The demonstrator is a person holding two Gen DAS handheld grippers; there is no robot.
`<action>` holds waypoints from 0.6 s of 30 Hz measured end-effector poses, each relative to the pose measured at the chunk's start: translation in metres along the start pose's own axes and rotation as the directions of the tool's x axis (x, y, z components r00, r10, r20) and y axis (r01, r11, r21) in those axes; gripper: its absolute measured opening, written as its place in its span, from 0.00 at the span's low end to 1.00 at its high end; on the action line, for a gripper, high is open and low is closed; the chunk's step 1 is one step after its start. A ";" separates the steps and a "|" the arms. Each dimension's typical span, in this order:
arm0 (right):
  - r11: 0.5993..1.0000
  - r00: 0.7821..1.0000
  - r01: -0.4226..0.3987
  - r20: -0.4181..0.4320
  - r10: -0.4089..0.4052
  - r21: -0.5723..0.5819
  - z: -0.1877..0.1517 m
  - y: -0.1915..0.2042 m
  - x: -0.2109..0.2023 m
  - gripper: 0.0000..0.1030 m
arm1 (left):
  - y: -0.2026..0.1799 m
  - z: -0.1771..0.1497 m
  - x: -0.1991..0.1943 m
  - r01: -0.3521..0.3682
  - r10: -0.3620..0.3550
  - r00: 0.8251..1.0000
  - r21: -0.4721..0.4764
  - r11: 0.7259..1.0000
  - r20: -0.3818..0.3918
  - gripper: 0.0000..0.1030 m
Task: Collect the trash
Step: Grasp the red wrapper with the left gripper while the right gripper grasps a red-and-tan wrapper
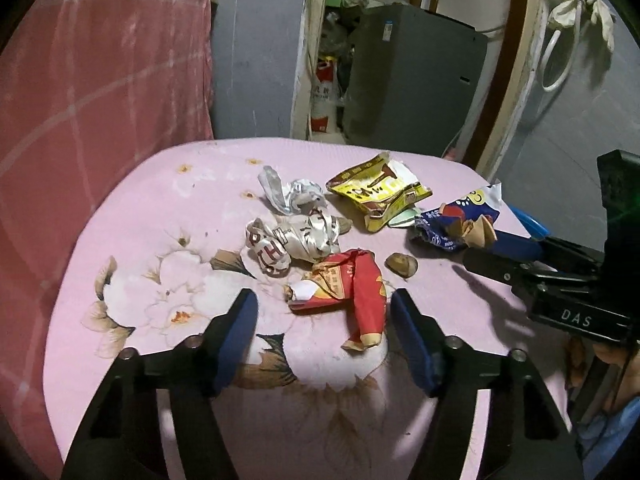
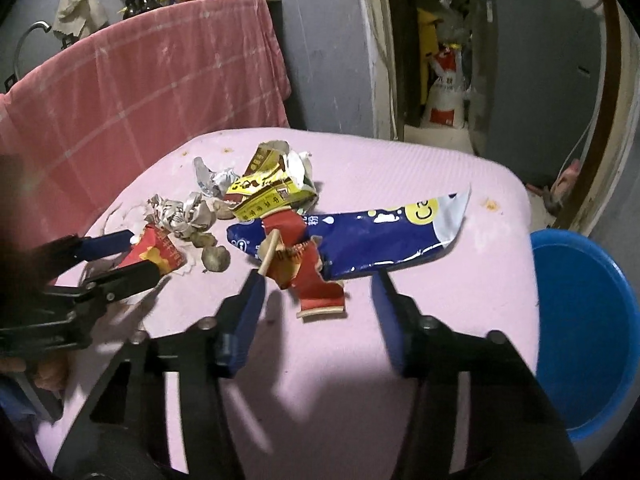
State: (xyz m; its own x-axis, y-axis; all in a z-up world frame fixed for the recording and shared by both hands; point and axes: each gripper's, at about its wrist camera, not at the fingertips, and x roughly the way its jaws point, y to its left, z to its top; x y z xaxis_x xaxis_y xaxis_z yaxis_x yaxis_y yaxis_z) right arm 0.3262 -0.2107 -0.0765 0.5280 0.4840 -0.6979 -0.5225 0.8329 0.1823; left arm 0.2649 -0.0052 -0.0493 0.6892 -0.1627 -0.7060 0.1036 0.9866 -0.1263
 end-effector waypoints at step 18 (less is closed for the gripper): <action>1.000 1.000 -0.026 -0.009 0.026 -0.009 -0.001 0.003 0.002 0.25 | -0.004 0.000 -0.006 0.072 -0.072 0.997 -0.024 0.997 -0.011 0.27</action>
State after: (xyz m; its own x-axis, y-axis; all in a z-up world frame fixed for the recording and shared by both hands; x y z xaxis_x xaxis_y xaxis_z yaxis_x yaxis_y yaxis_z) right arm 0.3248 -0.2078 -0.0780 0.5082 0.5034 -0.6988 -0.5420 0.8175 0.1947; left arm 0.2605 -0.0086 -0.0444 0.6720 -0.2337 -0.7027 0.1354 0.9717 -0.1937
